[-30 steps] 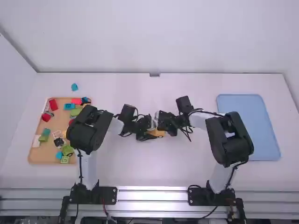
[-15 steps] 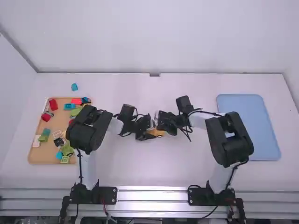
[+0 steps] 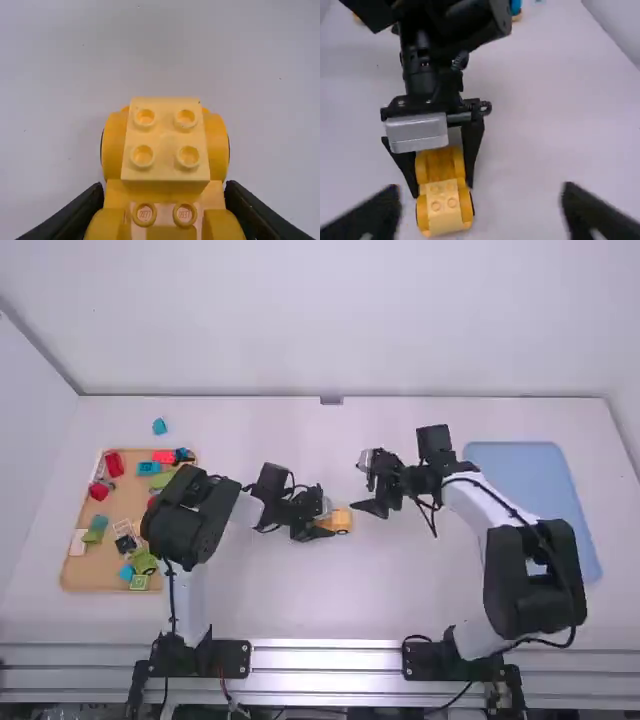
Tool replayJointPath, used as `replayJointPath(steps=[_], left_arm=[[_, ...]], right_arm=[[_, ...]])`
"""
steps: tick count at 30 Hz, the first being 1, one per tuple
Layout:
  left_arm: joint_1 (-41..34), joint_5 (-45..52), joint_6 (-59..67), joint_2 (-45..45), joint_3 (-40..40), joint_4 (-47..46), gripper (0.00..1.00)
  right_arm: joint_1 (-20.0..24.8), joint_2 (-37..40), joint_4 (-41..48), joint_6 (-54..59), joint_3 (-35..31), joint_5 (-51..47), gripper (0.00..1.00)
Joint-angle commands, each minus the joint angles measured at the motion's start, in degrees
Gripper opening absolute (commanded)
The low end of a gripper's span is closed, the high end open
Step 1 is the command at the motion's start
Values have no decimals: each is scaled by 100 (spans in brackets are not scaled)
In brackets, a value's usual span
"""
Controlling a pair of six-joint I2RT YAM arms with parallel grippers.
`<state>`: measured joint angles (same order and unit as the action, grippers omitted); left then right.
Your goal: Assemble lego blocks to make yellow taxi
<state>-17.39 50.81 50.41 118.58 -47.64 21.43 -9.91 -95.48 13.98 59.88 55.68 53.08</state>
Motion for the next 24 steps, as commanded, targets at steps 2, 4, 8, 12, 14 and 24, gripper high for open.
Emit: replayJointPath(steps=[2,4,8,12,14,24], left_arm=[[15,-691,-94,85,160,-140,69],[35,-693,-94,83,160,-136,98],[55,-695,-173,4,153,-195,99],[195,-831,-219,-459,153,-697,99],[260,-1099,-219,-811,155,-1084,99],[431,-2677,-1266,-3587,155,-3252,99]], right_arm=[[96,105,46,-1023,81,-678,98],[87,103,50,-1246,57,-933,98],[-2,103,-46,-1185,-61,-1008,98],[-44,103,-4,-1257,-59,-1145,98],[-37,103,-9,-1340,-59,-1270,98],[-28,103,-365,-1360,-59,-1279,98]])
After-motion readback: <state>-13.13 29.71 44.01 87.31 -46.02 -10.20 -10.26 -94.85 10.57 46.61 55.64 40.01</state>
